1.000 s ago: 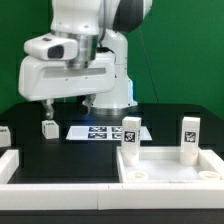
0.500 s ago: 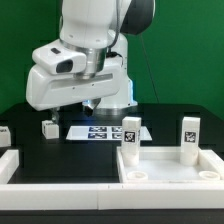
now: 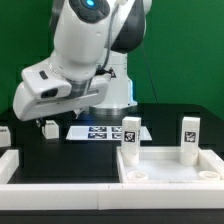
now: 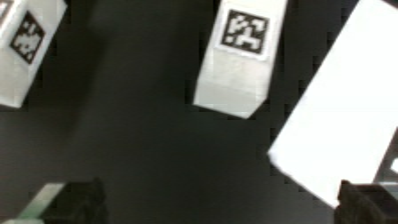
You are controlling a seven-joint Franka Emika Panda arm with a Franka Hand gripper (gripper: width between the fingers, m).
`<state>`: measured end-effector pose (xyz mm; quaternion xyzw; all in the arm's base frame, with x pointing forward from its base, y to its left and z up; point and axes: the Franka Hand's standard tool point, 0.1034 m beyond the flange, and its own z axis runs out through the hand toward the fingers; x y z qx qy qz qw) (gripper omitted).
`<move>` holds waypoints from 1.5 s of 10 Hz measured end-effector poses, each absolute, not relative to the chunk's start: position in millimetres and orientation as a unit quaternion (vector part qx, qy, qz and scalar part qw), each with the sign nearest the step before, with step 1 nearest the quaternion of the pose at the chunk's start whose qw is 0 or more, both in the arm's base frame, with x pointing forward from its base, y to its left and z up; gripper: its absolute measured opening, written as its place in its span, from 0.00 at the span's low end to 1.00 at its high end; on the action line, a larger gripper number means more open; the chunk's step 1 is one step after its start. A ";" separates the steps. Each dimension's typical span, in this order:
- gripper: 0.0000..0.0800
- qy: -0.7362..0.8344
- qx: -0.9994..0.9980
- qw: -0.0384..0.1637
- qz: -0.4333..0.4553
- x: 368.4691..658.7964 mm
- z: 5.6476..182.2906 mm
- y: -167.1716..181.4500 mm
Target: Assemble square table
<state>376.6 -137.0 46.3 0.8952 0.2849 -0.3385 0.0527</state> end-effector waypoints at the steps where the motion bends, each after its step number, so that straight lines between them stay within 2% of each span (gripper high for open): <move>1: 0.81 0.288 0.889 0.054 -0.351 377.6 43.5 -134.8; 2: 0.81 0.272 0.892 0.061 -0.357 373.0 38.8 -133.8; 3: 0.81 0.241 0.894 0.068 -0.372 354.5 29.5 -135.0; 4: 0.81 0.236 0.892 0.065 -0.381 343.2 23.9 -136.5; 8: 0.81 0.237 0.892 0.066 -0.379 344.6 23.4 -136.9; 11: 0.81 0.188 0.894 0.072 -0.400 313.3 18.8 -162.6; 12: 0.81 0.181 0.897 0.065 -0.399 312.2 17.9 -162.2; 15: 0.81 0.180 0.895 0.065 -0.402 311.7 17.2 -160.2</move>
Offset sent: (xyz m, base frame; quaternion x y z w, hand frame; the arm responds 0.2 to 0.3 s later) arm -0.0615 -0.0352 -0.0225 -0.0410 -0.0728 0.1324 0.9877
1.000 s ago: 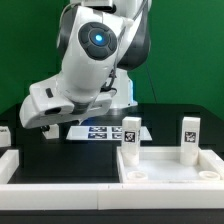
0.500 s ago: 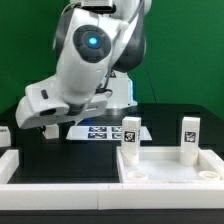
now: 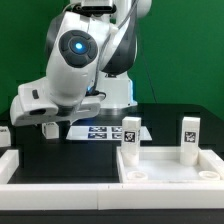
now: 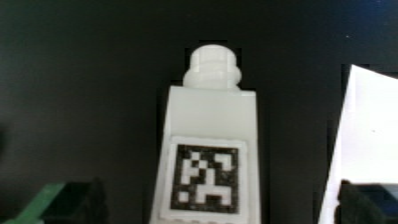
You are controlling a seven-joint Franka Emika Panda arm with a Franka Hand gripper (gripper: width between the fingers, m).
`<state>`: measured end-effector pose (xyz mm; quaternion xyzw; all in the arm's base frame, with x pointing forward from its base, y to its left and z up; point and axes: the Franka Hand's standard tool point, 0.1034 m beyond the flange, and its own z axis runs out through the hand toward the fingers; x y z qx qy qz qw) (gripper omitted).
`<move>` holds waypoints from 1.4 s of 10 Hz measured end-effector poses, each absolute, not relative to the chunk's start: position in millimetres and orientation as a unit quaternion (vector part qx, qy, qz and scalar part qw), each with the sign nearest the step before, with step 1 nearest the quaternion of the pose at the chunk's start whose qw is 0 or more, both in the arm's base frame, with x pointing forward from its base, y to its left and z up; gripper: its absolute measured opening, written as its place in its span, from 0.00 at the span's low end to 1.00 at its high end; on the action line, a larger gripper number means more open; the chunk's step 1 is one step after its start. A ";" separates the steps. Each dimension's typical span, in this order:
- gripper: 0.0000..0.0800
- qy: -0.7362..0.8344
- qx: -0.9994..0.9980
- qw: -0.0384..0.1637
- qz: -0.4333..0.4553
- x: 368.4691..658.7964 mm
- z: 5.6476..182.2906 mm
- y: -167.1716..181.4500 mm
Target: Assemble square table
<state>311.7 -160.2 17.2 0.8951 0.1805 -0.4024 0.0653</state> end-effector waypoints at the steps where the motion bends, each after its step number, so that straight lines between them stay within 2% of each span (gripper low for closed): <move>1: 0.81 0.171 0.886 0.068 -0.425 309.9 14.7 -160.4; 4: 0.81 0.172 0.867 0.075 -0.462 318.2 5.1 -164.1; 6: 0.48 0.172 0.867 0.075 -0.462 317.6 4.6 -164.0; 7: 0.36 0.172 0.866 0.075 -0.463 317.4 4.7 -164.1; 14: 0.36 0.174 0.867 0.075 -0.461 319.8 6.9 -162.6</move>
Offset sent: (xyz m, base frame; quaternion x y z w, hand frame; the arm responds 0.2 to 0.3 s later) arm 0.0000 0.0000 0.0000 0.0000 0.0000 0.0000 1.0000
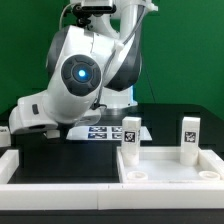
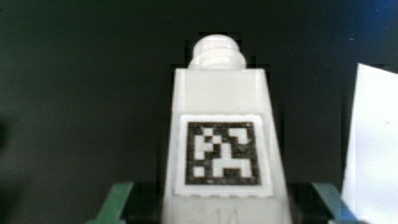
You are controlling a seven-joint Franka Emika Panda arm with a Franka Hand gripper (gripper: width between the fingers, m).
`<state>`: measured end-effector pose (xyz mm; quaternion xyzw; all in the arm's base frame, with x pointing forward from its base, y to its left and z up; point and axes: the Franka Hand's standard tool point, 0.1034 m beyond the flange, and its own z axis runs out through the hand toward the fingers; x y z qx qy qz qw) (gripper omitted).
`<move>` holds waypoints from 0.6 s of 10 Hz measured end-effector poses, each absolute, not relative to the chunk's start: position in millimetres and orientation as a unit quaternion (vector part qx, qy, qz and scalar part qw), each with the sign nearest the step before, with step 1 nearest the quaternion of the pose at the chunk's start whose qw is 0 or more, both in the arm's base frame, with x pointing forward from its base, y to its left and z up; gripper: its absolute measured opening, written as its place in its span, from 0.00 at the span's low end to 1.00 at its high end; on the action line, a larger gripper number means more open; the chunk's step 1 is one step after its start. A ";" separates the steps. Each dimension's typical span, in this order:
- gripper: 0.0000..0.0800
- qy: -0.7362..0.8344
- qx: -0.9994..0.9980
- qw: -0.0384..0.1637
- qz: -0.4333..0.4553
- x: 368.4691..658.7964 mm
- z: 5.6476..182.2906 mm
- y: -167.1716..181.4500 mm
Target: Assemble square table
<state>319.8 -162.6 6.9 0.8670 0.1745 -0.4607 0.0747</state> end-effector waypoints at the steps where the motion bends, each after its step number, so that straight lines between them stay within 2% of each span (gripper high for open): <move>1: 0.36 0.196 0.865 0.067 -0.458 332.6 30.5 -152.1; 3: 0.37 0.203 0.876 0.055 -0.435 355.5 83.1 -139.5; 4: 0.37 0.201 0.878 0.054 -0.431 358.3 91.9 -139.4; 6: 0.37 0.217 0.901 0.042 -0.374 366.5 83.2 -139.5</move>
Offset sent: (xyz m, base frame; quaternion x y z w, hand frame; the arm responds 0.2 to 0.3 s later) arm 0.0221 -0.0026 0.0841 0.0031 -0.0362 0.0338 0.9988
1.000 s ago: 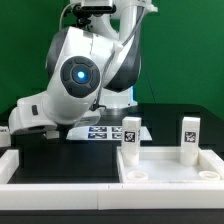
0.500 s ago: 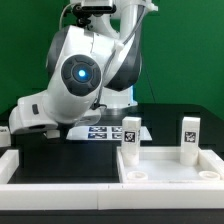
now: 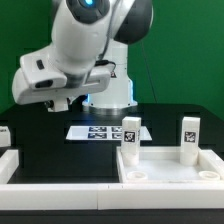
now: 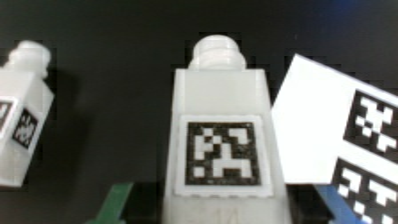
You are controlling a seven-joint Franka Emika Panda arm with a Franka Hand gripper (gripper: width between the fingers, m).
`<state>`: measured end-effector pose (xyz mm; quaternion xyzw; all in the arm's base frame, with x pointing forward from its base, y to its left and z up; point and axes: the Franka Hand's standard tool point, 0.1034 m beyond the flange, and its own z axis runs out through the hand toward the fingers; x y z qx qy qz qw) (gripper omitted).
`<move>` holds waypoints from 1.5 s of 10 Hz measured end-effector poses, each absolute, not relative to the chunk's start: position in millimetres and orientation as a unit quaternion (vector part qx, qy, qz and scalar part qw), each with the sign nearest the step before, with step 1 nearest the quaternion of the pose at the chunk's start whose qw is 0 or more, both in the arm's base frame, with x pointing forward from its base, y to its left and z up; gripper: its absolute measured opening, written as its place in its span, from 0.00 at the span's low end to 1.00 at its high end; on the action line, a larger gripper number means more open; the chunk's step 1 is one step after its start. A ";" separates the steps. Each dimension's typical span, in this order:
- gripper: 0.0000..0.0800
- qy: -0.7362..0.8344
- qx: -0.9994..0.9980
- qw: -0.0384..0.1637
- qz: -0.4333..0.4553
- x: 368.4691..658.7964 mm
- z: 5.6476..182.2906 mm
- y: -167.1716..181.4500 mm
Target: Assemble square table
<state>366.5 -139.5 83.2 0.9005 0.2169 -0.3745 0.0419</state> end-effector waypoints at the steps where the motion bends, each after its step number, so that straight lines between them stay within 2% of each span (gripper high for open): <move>1: 0.37 0.214 0.910 0.036 -0.354 365.2 87.4 -137.5; 2: 0.37 0.211 0.920 0.039 -0.328 379.2 96.2 -126.5; 3: 0.37 0.207 0.934 0.040 -0.289 405.3 118.8 -105.0; 4: 0.37 0.204 0.946 0.031 -0.252 427.4 138.9 -90.8; 5: 0.37 0.224 0.952 0.031 -0.205 443.3 154.1 -91.9; 6: 0.37 0.229 0.960 0.027 -0.160 441.7 160.4 -101.0; 10: 0.37 0.207 0.977 0.002 -0.048 445.4 158.9 -97.0; 13: 0.37 0.161 0.986 -0.031 0.038 496.0 169.9 -36.0; 15: 0.37 0.116 0.987 -0.046 0.103 531.2 188.9 -8.3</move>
Offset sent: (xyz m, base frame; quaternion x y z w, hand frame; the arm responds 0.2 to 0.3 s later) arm 0.0853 0.0619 0.0722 0.0113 0.1911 0.0777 0.9784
